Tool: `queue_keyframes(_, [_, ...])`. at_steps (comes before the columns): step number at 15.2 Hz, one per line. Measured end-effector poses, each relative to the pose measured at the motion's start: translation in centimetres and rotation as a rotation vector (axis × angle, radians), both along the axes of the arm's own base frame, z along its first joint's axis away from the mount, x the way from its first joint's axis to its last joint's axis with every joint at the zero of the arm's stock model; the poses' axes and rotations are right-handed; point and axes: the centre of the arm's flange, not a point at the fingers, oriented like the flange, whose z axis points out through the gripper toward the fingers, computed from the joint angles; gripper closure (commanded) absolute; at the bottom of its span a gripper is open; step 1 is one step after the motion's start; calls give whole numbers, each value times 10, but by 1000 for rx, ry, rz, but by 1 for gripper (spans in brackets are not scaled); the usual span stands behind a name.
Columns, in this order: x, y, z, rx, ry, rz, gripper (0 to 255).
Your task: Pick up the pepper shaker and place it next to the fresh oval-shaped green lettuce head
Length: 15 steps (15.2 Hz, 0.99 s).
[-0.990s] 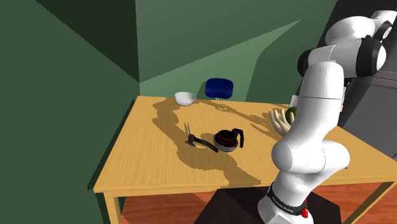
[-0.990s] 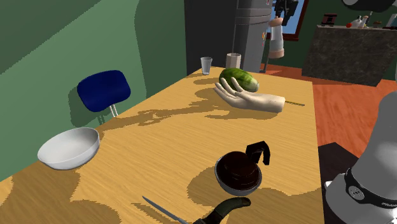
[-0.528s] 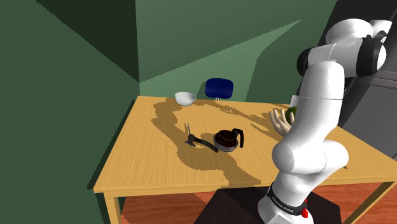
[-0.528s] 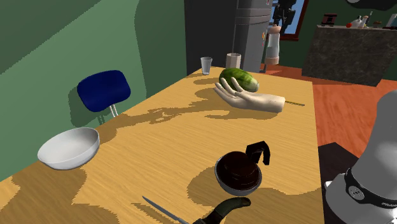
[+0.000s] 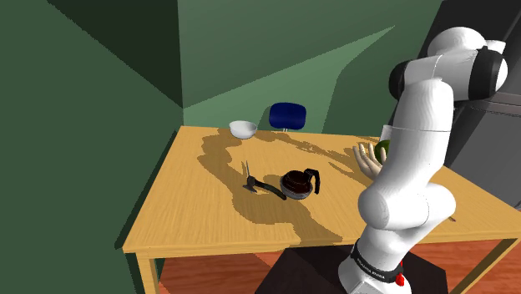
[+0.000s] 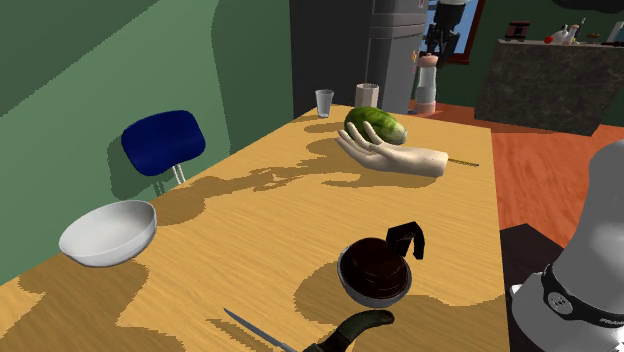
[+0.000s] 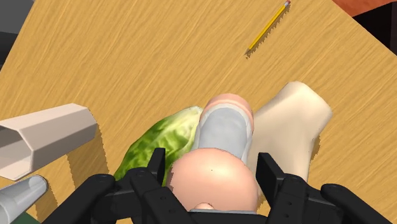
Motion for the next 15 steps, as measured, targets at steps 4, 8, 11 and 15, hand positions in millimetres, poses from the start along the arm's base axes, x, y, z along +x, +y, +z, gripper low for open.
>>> queue_keyframes(4, [0,0,-22,0,0,0,255])
queue_keyframes(8, [0,1,-43,0,0,0,255])
queue_keyframes(11, [-1,0,-59,0,0,0,255])
queue_keyframes(15, [0,0,-79,0,0,0,255])
